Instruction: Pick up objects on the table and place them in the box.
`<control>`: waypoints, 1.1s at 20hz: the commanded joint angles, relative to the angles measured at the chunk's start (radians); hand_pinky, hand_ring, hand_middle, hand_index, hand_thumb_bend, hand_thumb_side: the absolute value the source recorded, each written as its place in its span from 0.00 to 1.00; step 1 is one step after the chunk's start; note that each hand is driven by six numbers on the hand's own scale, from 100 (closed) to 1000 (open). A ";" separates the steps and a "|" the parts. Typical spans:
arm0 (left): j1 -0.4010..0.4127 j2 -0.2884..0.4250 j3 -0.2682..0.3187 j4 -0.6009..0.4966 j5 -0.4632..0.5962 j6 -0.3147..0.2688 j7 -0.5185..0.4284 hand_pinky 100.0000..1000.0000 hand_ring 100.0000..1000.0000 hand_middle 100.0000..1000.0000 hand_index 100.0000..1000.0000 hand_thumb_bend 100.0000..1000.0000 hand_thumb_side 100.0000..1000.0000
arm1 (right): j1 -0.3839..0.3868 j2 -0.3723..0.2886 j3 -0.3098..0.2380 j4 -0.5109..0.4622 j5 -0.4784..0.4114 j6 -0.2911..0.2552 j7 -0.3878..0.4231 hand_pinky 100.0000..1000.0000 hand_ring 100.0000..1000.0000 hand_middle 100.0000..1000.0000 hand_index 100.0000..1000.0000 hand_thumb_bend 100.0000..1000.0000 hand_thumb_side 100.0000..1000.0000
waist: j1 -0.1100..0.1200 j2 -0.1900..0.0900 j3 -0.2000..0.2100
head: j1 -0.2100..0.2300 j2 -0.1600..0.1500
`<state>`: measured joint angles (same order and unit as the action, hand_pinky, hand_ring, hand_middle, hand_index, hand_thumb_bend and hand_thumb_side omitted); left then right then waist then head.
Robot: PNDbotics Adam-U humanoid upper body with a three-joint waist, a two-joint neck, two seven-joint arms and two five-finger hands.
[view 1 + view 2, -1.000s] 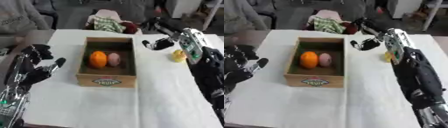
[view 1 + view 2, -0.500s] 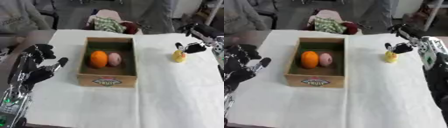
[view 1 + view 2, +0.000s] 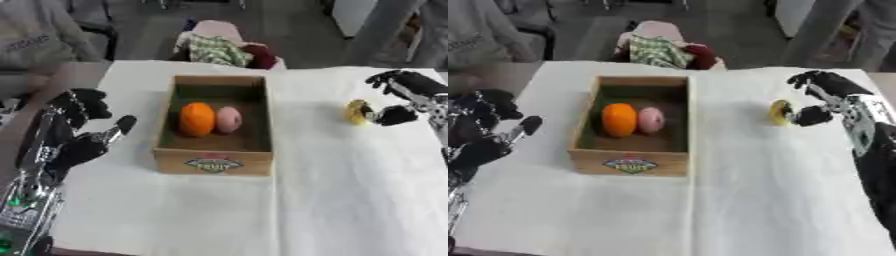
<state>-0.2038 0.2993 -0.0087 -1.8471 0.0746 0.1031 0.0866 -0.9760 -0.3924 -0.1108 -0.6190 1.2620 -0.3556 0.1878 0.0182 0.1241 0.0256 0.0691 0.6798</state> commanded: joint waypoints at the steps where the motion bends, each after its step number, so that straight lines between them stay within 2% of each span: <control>1: -0.009 0.024 0.009 -0.017 -0.001 -0.001 0.003 0.66 0.48 0.43 0.59 0.62 0.02 | -0.015 -0.024 -0.006 0.004 0.029 0.011 0.004 0.62 0.69 0.74 0.90 0.18 0.35 | 0.001 -0.015 0.001 | 0.001 -0.009; 9: -0.009 0.024 0.009 -0.018 -0.001 -0.001 0.002 0.66 0.48 0.43 0.59 0.62 0.02 | -0.011 -0.018 -0.006 0.015 0.067 0.019 0.018 0.63 0.70 0.75 0.90 0.19 0.37 | 0.002 -0.015 0.001 | 0.002 -0.010; 10: -0.010 0.024 0.008 -0.018 -0.001 -0.001 0.002 0.66 0.48 0.43 0.59 0.62 0.02 | -0.010 -0.017 -0.006 0.016 0.069 0.020 0.019 0.62 0.69 0.74 0.90 0.20 0.41 | 0.002 -0.014 0.001 | 0.001 -0.011; 15: -0.011 0.022 0.007 -0.018 0.000 -0.001 0.002 0.66 0.48 0.43 0.59 0.62 0.02 | -0.003 0.007 -0.015 -0.002 0.123 0.081 -0.038 0.60 0.67 0.72 0.88 0.20 0.42 | 0.006 -0.011 0.006 | -0.003 -0.017; 22: -0.014 0.019 0.006 -0.019 0.001 -0.001 0.000 0.66 0.49 0.43 0.59 0.62 0.02 | -0.001 0.034 -0.002 0.016 0.192 0.162 -0.121 0.60 0.66 0.70 0.85 0.20 0.45 | 0.008 -0.006 0.013 | -0.009 -0.021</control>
<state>-0.2040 0.2993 -0.0088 -1.8472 0.0746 0.1033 0.0866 -0.9587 -0.3460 -0.1156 -0.5936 1.4363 -0.2061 0.0819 0.0259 0.1298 0.0376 0.0627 0.6716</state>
